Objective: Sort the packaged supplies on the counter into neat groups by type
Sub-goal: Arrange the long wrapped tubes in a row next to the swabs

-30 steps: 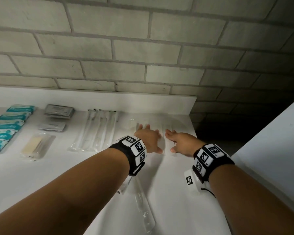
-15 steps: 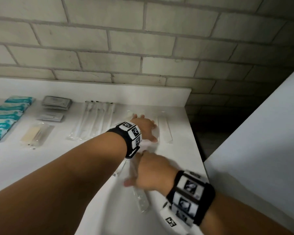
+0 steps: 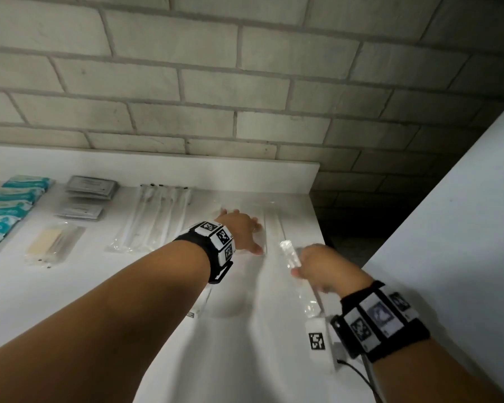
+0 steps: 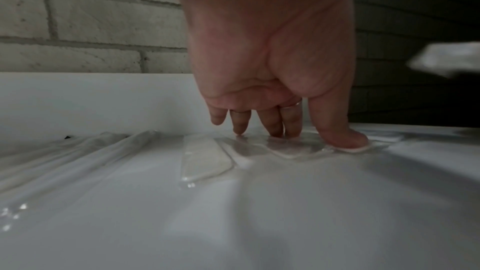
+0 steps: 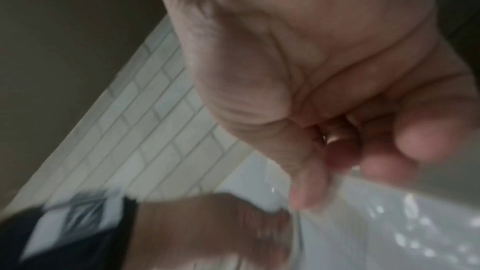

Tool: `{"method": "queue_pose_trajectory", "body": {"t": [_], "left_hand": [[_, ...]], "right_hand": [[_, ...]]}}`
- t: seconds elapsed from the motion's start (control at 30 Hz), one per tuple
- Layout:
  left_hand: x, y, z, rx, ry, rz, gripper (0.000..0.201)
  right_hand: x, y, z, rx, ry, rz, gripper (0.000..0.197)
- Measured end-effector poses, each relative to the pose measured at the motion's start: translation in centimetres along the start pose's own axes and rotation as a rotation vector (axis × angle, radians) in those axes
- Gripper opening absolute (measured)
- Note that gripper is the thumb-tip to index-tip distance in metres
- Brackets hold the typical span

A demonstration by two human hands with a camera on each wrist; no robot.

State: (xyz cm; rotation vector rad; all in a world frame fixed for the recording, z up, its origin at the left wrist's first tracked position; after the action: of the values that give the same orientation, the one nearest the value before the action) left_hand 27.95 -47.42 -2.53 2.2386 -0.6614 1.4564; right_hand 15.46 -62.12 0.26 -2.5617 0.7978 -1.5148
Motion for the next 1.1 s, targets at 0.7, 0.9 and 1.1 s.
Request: {"method": "queue_pose_trajectory", "body": {"t": [0.7, 0.9, 1.1], "left_hand": [[0.0, 1.7, 0.5, -0.057, 0.349, -0.011, 0.064], [-0.5, 4.6, 2.2, -0.067, 0.153, 0.034, 0.071], [-0.6, 4.9, 2.7, -0.069, 0.103, 0.027, 0.073]], "right_hand": [[3.6, 1.4, 7.4, 0.184, 0.010, -0.353, 0.075], [4.0, 1.7, 7.3, 0.211, 0.021, -0.350, 0.066], [3.9, 2.1, 7.6, 0.193, 0.010, -0.336, 0.070]]}}
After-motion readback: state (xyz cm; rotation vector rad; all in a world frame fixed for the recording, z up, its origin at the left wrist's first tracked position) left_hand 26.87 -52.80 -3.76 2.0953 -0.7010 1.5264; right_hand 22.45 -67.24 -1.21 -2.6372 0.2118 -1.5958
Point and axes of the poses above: each hand's wrist, its own z-axis towards the middle knuckle, its own x-axis out of the back of the hand, y = z × x, the point moved 1 cm from there along z, towards the middle knuckle, and after that the axes turned 4 degrees about z, right-handed, at the moved point
